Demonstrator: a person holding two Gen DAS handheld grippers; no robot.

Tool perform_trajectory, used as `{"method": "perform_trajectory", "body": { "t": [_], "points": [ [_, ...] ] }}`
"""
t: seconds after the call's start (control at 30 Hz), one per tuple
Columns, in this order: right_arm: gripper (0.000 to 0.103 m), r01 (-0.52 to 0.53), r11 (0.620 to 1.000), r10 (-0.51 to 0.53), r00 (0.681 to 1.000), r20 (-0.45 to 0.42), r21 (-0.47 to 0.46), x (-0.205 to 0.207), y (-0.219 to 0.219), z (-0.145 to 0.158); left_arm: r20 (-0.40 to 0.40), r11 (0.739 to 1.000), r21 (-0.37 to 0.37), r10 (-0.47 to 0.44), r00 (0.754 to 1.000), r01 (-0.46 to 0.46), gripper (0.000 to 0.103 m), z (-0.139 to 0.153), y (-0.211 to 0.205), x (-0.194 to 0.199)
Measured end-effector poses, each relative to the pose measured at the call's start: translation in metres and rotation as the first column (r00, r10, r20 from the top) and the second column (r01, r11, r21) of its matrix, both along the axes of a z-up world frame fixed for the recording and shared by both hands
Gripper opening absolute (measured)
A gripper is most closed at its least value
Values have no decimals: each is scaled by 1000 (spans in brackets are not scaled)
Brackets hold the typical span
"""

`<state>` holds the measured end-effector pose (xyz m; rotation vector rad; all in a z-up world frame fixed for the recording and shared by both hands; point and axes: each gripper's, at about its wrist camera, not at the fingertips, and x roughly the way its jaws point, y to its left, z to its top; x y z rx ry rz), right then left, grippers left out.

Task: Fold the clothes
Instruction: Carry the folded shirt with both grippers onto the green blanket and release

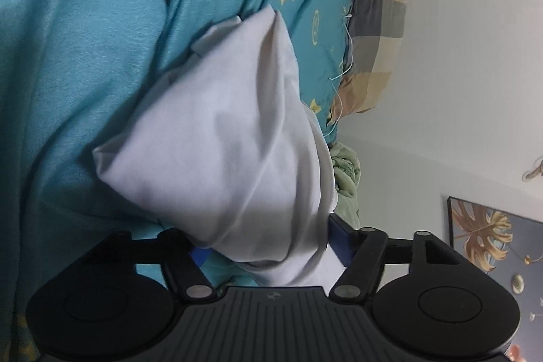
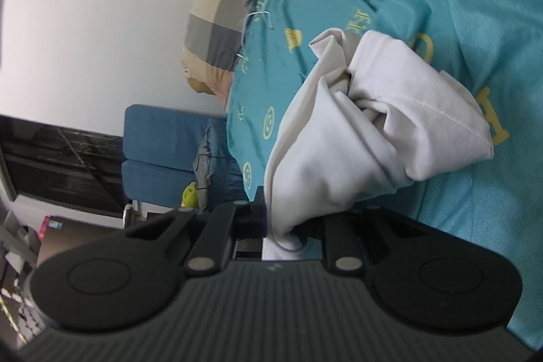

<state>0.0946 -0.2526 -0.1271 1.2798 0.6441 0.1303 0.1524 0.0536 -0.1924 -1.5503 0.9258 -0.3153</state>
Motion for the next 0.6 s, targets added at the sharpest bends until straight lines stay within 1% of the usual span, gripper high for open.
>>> {"method": "perform_trajectory", "body": {
  "t": [0.03, 0.07, 0.13, 0.17, 0.2, 0.27, 0.33, 0.4, 0.5, 0.6],
  "points": [
    [16, -4, 1000, 4, 1000, 4, 1, -2, -1, 1, 8, 1000, 9, -11, 1000, 11, 63, 0, -2, 1],
    [16, -8, 1000, 8, 1000, 5, 2, -3, -2, 3, 20, 1000, 21, -20, 1000, 20, 57, 3, -3, 2],
    [16, -12, 1000, 12, 1000, 3, -13, -8, -6, 6, 53, 998, 52, -36, 998, 33, 51, 13, -5, 4],
    [16, -6, 1000, 6, 1000, 4, -29, -12, -8, 7, 69, 997, 67, -44, 997, 39, 45, 19, -5, 5],
    [16, -1, 999, 1, 1000, 4, -44, -17, -9, 9, 85, 996, 83, -52, 995, 45, 42, 24, -6, 6],
    [16, 9, 999, -10, 1000, -7, -51, -26, -13, 9, 117, 992, 115, -70, 991, 56, 32, 35, -7, 9],
    [16, 23, 999, -24, 999, -27, -32, -33, -20, 10, 148, 987, 149, -89, 985, 67, 29, 48, -10, 11],
    [16, 40, 999, -40, 998, -43, -6, -39, -30, 13, 177, 979, 187, -118, 977, 84, 28, 74, -18, 16],
    [16, 71, 997, -71, 997, -14, -5, -42, -66, 42, 220, 972, 207, -161, 962, 116, 27, 111, -49, 27],
    [16, 102, 995, -102, 995, 14, -2, -45, -102, 72, 241, 965, 217, -198, 950, 146, 27, 153, -97, 45]
  ]
}}
